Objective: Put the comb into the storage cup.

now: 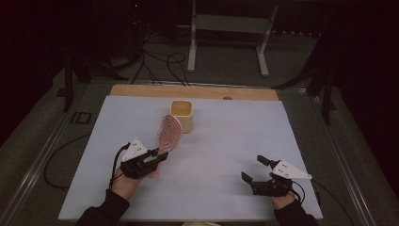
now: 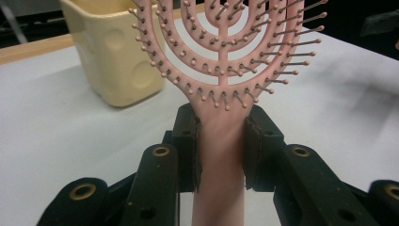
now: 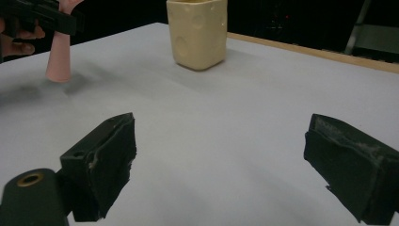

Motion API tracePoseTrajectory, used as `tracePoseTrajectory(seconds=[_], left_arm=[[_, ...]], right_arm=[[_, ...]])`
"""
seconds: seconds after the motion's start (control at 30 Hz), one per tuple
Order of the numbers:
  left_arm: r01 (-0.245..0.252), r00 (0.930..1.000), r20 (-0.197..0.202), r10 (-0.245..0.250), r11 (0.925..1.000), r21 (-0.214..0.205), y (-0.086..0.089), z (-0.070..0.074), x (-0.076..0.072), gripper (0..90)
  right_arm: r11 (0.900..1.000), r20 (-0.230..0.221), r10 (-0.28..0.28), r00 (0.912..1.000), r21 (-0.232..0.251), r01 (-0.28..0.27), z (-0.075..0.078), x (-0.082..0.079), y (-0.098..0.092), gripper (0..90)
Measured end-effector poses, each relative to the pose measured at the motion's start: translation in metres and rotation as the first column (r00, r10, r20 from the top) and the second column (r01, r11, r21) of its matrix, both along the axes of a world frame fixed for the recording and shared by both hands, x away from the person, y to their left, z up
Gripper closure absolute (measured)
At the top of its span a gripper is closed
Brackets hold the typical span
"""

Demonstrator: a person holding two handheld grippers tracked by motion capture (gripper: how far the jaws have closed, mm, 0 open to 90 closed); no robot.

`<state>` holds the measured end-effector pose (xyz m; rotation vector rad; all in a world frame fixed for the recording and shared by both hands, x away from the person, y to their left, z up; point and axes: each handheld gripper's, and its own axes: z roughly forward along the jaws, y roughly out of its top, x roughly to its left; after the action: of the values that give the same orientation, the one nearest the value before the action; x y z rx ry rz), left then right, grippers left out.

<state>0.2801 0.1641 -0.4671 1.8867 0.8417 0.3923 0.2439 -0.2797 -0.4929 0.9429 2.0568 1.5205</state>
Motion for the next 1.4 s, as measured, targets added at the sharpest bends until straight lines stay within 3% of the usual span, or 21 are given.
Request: tracePoseTrajectory(seconds=[0.27,0.47,0.7,0.97,1.4], left_arm=[[-0.028,0.9995,0.013,0.028,0.9988,-0.039,0.003,-0.008,-0.002,70.7],[-0.021,0.9996,0.020,0.022,0.9992,-0.033,0.001,-0.008,-0.002,70.7],[-0.018,0.9996,0.023,0.018,0.9995,-0.028,0.000,-0.007,-0.001,70.7],[-0.025,0.9993,0.028,0.025,0.9994,-0.026,0.001,-0.006,-0.002,70.7],[-0.025,0.9990,0.035,0.026,0.9991,-0.034,0.002,-0.005,-0.004,70.7]], right_arm=[[1.0000,0.009,0.001,1.0000,0.005,-0.001,0.004,-0.001,0.000,9.4],[0.9999,0.012,-0.017,0.9998,0.003,0.017,0.010,-0.003,0.001,9.4],[0.9975,-0.017,-0.066,0.9977,0.025,0.066,0.025,-0.003,0.003,9.4],[0.9981,-0.017,-0.057,0.9982,0.023,0.057,0.039,-0.003,0.008,9.4],[0.9995,-0.033,0.005,0.9994,0.033,-0.004,0.072,0.006,0.028,8.3]])
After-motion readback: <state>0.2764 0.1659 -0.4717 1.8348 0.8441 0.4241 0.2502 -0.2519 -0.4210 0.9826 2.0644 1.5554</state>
